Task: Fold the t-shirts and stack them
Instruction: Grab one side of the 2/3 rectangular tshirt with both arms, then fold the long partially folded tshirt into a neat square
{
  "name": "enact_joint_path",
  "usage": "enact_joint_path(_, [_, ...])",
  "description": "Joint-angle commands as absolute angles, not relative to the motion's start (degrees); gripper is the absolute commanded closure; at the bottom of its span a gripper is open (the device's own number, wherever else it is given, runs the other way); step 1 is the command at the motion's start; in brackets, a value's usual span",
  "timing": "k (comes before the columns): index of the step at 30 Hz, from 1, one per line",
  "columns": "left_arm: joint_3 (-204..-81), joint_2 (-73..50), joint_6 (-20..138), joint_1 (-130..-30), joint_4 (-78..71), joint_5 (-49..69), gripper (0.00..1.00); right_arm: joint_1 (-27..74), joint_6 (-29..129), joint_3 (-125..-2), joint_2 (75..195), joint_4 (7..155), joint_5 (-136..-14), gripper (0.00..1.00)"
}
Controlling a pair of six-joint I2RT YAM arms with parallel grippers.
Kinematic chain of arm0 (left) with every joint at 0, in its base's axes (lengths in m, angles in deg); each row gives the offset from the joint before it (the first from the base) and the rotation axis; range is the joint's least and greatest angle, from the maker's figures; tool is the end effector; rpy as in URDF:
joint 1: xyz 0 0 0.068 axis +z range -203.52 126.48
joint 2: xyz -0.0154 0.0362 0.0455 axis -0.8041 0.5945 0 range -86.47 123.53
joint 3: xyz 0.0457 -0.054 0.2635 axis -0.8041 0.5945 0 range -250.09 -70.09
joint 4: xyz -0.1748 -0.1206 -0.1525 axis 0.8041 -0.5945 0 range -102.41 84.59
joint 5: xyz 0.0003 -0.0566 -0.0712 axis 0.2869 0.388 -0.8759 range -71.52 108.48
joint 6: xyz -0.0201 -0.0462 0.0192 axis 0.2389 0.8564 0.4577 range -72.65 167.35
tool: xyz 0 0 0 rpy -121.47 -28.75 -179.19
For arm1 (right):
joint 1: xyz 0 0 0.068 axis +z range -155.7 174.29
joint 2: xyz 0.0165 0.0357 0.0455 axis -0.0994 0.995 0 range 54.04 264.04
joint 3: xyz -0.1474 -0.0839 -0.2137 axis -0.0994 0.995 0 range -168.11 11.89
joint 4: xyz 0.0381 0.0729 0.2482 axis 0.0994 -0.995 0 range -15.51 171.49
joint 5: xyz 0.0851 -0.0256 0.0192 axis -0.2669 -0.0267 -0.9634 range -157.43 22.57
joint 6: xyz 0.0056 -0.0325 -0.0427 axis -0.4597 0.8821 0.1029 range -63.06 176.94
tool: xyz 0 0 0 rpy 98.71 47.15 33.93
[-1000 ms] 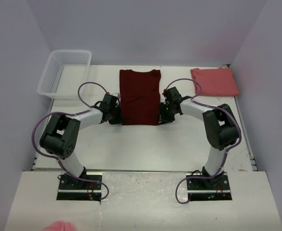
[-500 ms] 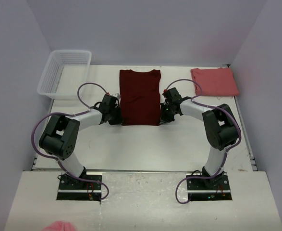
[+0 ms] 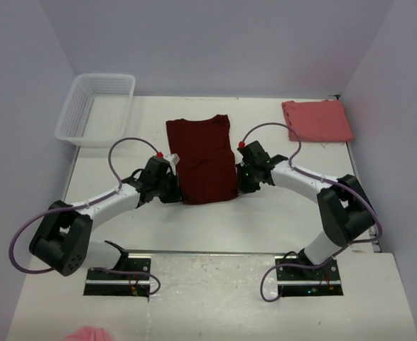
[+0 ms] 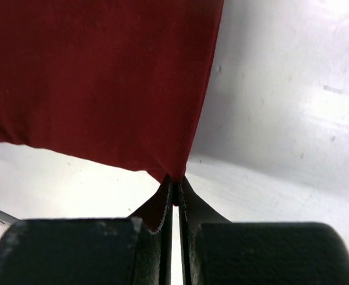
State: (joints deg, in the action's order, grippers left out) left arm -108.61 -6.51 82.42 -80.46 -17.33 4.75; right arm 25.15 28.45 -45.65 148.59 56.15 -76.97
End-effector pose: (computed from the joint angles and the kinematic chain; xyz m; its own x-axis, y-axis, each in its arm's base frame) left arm 0.2298 -0.1263 0.1691 -0.9109 -0.1633 -0.3789 0.0525 0.8651 -0.4988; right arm 0.2746 0.1708 0.1804 -0.9411 -0.0143 -0.3379 -0.1399 0.9262 0.3503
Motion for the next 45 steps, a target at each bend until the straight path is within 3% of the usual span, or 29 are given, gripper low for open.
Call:
enact_joint_path(1, [-105.60,-12.35,86.36,-85.15,-19.12,2.66,1.00,28.38,27.41,-42.01,142.83,54.86,-73.32,1.00])
enact_joint_path(7, [-100.42,-23.70,92.34,-92.89,-21.93,6.61,1.00,34.02,23.89,-35.40,132.18,53.46,-69.90,1.00])
enact_joint_path(18, [-97.77,-40.23,94.11,-93.60,-34.32,11.36,1.00,38.15,19.32,-28.63,112.15,46.34,-65.15,1.00])
enact_joint_path(36, [-98.48,-50.52,94.63,-93.78,-44.26,9.35,1.00,48.17,9.92,-24.59,105.29,39.66,-59.35,1.00])
enact_joint_path(45, [-102.42,-51.05,93.67,-93.77,-46.36,11.53,1.00,50.28,8.59,-28.71,107.21,37.28,-55.57,1.00])
